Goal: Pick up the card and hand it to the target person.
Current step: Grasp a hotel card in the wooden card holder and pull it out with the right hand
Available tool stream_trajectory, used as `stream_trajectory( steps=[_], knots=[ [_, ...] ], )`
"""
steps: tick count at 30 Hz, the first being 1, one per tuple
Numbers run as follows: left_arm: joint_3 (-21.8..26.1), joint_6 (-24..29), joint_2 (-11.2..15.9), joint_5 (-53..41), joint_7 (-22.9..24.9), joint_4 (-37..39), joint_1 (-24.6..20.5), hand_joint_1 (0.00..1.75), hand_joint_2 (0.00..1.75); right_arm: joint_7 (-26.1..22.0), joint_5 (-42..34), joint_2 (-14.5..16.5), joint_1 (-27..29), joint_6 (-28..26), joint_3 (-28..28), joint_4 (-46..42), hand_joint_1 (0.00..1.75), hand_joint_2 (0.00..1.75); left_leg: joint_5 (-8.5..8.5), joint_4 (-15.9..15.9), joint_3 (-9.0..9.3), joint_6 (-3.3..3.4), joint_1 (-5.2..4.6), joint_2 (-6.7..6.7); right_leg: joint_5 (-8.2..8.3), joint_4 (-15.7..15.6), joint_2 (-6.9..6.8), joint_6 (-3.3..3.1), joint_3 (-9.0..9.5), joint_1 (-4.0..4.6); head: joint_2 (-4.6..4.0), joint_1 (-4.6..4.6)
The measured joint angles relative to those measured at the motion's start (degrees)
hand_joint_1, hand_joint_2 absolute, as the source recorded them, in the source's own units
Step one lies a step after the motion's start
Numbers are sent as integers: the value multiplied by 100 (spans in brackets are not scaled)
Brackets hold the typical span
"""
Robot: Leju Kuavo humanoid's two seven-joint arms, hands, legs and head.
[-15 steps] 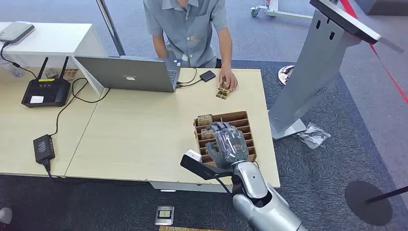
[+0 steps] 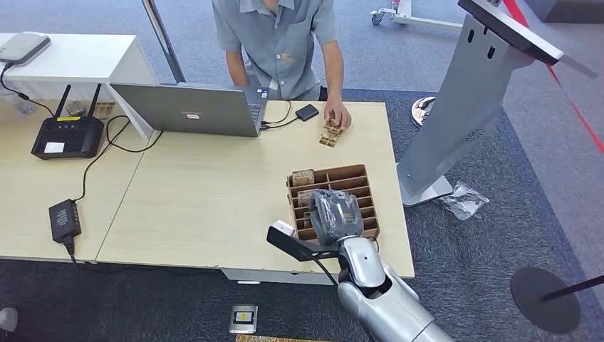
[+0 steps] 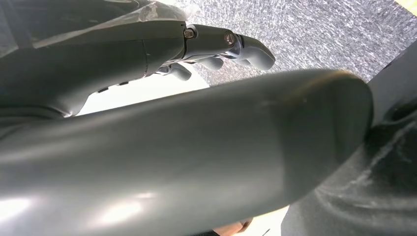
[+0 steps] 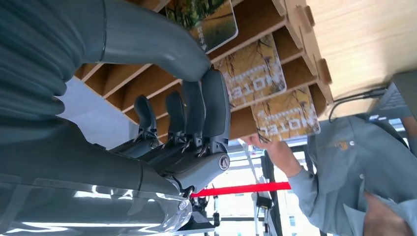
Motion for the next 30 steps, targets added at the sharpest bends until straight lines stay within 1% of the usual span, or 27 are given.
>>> stream_trajectory(
  steps=[30],
  knots=[
    [-9,2,0,-5,-5,0,-3,0,0,3,69,-59,40,-28,-49,-260,175,175,0,0,0,0,0,1,0,0,0,0,0,0,0,-2]
  ],
)
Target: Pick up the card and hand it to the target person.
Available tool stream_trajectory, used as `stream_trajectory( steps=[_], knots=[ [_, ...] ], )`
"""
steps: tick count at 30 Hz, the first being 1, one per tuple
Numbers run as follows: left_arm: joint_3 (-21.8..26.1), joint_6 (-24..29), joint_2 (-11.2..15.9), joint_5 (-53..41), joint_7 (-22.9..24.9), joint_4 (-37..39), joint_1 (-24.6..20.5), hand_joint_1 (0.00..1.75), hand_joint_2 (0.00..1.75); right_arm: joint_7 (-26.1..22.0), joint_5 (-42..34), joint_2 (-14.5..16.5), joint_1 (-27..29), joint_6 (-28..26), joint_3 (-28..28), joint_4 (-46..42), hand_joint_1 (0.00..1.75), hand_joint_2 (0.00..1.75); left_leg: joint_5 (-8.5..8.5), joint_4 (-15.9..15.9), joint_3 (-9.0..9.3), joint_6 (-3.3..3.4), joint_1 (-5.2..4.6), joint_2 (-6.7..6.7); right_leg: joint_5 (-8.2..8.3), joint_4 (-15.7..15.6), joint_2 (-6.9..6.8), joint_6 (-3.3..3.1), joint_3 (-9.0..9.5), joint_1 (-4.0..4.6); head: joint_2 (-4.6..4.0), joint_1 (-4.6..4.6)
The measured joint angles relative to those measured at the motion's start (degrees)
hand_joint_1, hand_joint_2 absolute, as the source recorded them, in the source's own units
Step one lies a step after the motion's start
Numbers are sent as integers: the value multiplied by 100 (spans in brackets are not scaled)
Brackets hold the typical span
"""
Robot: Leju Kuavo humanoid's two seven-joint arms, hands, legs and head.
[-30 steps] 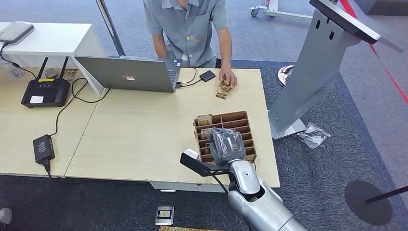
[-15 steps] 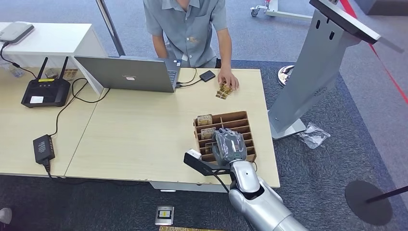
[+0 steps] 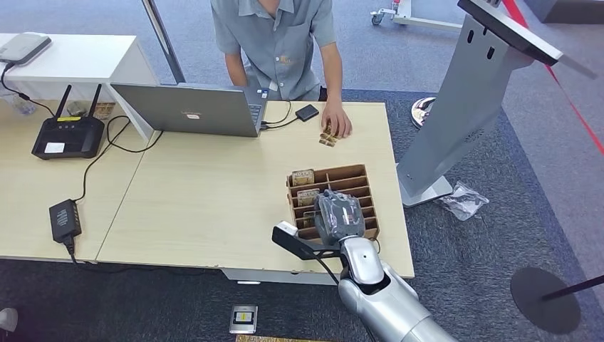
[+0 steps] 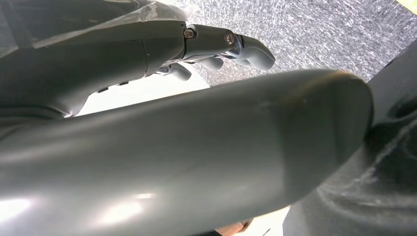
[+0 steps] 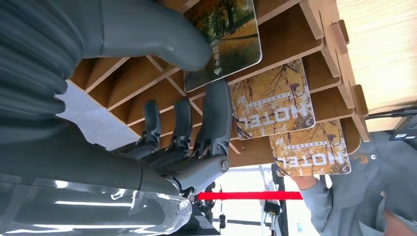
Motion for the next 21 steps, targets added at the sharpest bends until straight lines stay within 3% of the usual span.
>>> stream_trajectory(
  steps=[17,21],
  knots=[
    [-7,1,0,-9,-6,2,0,0,0,0,49,-22,15,-24,-34,-133,175,175,0,0,0,0,0,0,0,0,0,0,0,0,0,2],
    [-20,-1,0,-33,-21,3,0,0,0,0,225,-106,39,-161,-121,-495,175,175,0,0,0,0,0,0,0,0,0,0,0,0,0,2]
  ],
)
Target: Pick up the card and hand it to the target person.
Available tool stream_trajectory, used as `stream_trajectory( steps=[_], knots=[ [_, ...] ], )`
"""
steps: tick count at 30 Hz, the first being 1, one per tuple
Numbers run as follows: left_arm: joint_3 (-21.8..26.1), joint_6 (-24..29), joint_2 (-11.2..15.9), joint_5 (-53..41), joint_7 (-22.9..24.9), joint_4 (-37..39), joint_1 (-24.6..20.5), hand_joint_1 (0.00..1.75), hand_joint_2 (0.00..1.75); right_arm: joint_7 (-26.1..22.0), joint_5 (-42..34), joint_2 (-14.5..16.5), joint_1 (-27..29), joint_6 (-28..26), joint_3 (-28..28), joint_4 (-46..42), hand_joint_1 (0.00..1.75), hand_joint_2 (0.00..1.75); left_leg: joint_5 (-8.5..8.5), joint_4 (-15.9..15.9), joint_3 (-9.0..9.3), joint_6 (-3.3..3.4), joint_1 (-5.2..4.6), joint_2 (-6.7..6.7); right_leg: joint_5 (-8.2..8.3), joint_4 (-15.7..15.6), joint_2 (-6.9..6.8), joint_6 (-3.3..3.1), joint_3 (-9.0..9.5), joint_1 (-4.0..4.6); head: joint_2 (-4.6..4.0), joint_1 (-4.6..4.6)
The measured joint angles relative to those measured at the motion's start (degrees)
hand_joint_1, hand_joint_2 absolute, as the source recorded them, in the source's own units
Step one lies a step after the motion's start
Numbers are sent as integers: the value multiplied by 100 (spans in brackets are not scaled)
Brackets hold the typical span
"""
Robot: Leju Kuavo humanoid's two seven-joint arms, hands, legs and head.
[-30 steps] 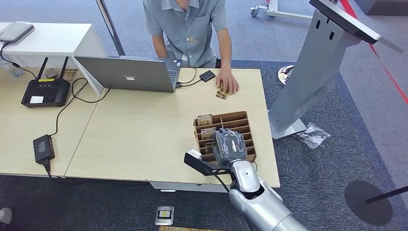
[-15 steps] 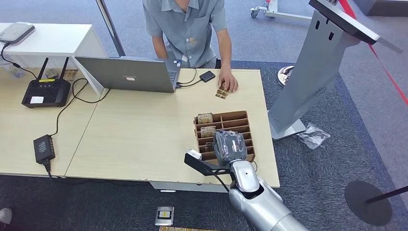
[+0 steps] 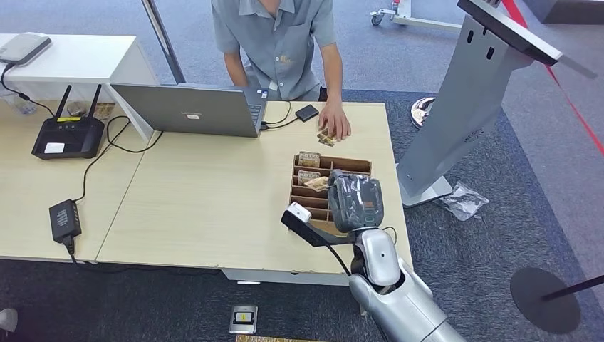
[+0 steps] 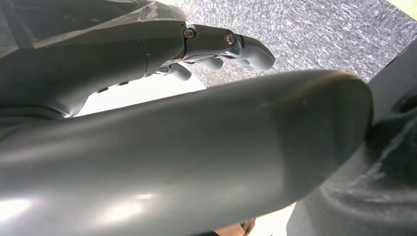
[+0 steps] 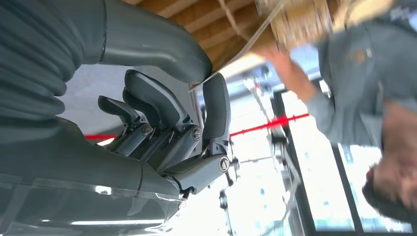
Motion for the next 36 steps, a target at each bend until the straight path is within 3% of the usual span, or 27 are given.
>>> stream_trajectory(
  steps=[6,12,19,28,29,32,33,36],
  knots=[
    [-12,0,0,-55,-16,3,-1,0,0,0,151,-178,-37,-55,-218,-694,175,175,1,0,0,0,0,0,1,0,0,0,1,0,0,0],
    [-15,-7,0,-57,12,4,-11,0,0,-75,12,-244,-383,81,-345,-833,175,175,3,-1,-2,-3,0,-1,4,1,0,1,2,0,0,-1],
    [-17,-10,-2,-29,75,4,-31,0,0,-305,-385,-73,-1159,232,-325,-136,175,175,6,-1,-4,-3,1,-3,5,2,0,0,2,0,0,-1],
    [-18,-29,-2,11,185,4,-44,0,0,-256,-456,321,-1811,373,-223,936,175,175,6,-1,-8,-3,1,-4,5,5,0,0,-2,0,0,0],
    [-18,-35,-2,22,196,4,-45,0,0,-245,-466,367,-1872,380,-214,1057,161,175,6,-1,-8,-3,1,-4,5,5,0,0,-2,0,0,0],
    [-18,-45,-2,70,231,4,-46,0,0,-236,-506,503,-2017,451,-183,1369,43,175,7,-1,-7,-3,1,-5,5,5,0,0,-1,0,0,0],
    [-18,-45,-2,92,243,4,-46,0,0,-240,-534,548,-2048,497,-173,1450,12,175,7,-1,-7,-3,1,-5,5,5,-1,0,-1,0,0,0],
    [-18,-43,-2,157,273,4,-45,0,0,-296,-665,675,-2091,624,-146,1666,0,175,7,-1,-7,-3,1,-5,5,5,0,0,-1,0,0,0]
  ],
)
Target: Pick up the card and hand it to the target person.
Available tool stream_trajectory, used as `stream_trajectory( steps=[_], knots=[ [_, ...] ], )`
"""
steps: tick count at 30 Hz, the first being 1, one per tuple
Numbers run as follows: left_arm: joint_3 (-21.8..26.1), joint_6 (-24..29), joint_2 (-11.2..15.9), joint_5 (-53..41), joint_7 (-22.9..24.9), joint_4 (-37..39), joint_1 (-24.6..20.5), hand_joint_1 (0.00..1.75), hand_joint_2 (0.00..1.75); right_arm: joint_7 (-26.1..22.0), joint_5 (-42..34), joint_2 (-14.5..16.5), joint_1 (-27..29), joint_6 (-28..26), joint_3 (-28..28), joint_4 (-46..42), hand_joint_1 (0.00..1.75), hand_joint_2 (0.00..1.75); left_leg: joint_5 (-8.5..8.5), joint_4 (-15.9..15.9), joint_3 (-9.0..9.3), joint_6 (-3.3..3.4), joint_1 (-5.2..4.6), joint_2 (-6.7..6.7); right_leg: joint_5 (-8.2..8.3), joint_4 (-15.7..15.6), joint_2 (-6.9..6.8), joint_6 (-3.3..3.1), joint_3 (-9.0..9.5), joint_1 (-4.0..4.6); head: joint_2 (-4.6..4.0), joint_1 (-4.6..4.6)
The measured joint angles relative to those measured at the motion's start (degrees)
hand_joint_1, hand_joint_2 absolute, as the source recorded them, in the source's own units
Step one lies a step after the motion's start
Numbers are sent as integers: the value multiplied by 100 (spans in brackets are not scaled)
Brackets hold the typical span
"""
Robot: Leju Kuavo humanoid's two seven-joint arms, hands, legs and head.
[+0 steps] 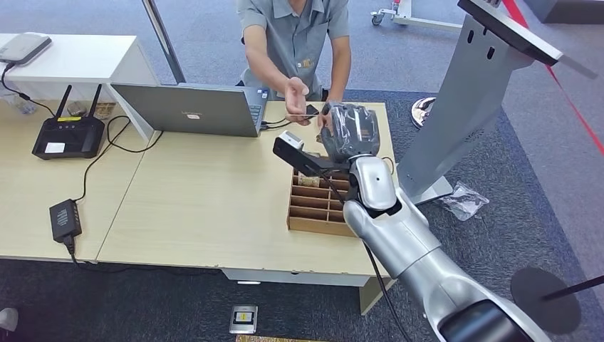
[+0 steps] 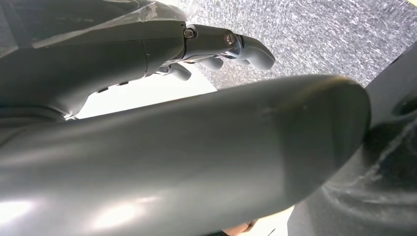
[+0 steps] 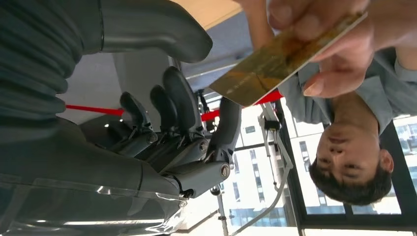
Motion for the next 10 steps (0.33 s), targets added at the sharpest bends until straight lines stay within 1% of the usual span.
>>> stream_trajectory(
  steps=[4,10],
  knots=[
    [0,4,0,96,31,0,2,0,0,-151,-285,137,52,96,43,148,0,175,0,0,0,0,0,0,0,0,0,0,0,0,0,0],
    [2,11,0,223,42,0,16,0,0,-323,-1044,187,486,338,125,-46,0,175,-1,0,1,0,-1,1,0,-1,0,0,-1,0,0,0]
  ],
)
